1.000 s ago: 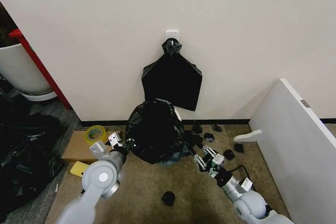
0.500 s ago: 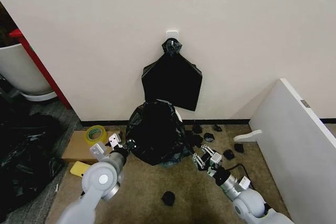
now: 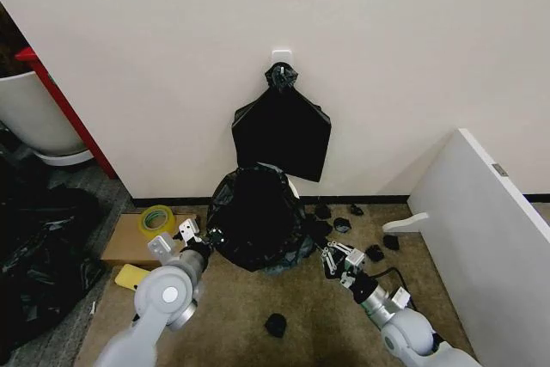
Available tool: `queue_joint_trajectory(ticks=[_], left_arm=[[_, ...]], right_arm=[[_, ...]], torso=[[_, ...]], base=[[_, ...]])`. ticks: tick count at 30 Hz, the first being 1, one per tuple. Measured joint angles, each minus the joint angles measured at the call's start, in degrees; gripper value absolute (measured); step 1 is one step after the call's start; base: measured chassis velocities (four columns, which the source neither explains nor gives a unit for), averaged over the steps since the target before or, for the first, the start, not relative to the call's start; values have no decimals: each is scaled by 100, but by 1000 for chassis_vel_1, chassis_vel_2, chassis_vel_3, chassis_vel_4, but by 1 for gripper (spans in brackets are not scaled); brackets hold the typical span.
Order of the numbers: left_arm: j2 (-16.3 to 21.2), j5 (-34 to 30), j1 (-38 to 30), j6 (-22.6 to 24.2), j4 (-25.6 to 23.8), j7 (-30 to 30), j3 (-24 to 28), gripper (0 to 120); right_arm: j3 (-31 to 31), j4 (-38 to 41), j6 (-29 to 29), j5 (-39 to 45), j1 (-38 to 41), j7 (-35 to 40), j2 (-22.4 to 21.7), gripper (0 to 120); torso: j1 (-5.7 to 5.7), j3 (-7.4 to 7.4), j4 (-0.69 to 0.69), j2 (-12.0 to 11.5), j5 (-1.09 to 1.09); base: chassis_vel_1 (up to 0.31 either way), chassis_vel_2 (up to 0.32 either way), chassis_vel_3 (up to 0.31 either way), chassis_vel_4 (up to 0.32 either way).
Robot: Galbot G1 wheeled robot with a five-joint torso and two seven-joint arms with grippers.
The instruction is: Place the garbage bag over the trash bin.
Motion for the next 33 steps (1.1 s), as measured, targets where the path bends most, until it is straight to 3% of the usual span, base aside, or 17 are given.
queue_joint_trajectory(ticks=[3, 6, 15, 20, 22, 24, 30, 33], left_arm=[[1, -4, 14, 6, -41, -3, 8, 0], [1, -6, 14, 7, -54, -4, 8, 0], [15, -21, -46, 3, -57, -5, -17, 0], [59, 61, -42, -31, -62, 46, -13, 0], [139, 408, -29, -260, -41, 300, 93, 0], [162, 509, -27, -334, -25, 383, 124, 0], [331, 716, -88, -556, 68, 646, 267, 0], [361, 682, -112, -556, 71, 649, 276, 0]], right_arm=[[-48, 87, -364, -48, -99, 702, -27, 0], [-52, 85, -388, -111, -126, 741, -36, 0], [-34, -283, 514, -720, -155, -317, -89, 0], [129, -459, 953, -820, -57, -582, -140, 12], [361, -472, 1183, -130, 34, -1350, -220, 24], [417, -468, 1205, 37, 46, -1564, -238, 26], [1244, -458, 1059, 1542, 100, -4373, -422, 52], [1481, -469, 968, 1626, 67, -4821, -469, 59]], torso=[[0, 0, 0, 0, 0], [0, 0, 0, 0, 0], [0, 0, 0, 0, 0], [0, 0, 0, 0, 1], [0, 0, 1, 0, 0], [0, 0, 1, 0, 0], [0, 0, 0, 0, 1], [0, 0, 0, 0, -1]], base=[[0, 0, 0, 0], [0, 0, 0, 0], [0, 0, 0, 0], [0, 0, 0, 0], [0, 0, 0, 0], [0, 0, 0, 0], [0, 0, 0, 0], [0, 0, 0, 0]])
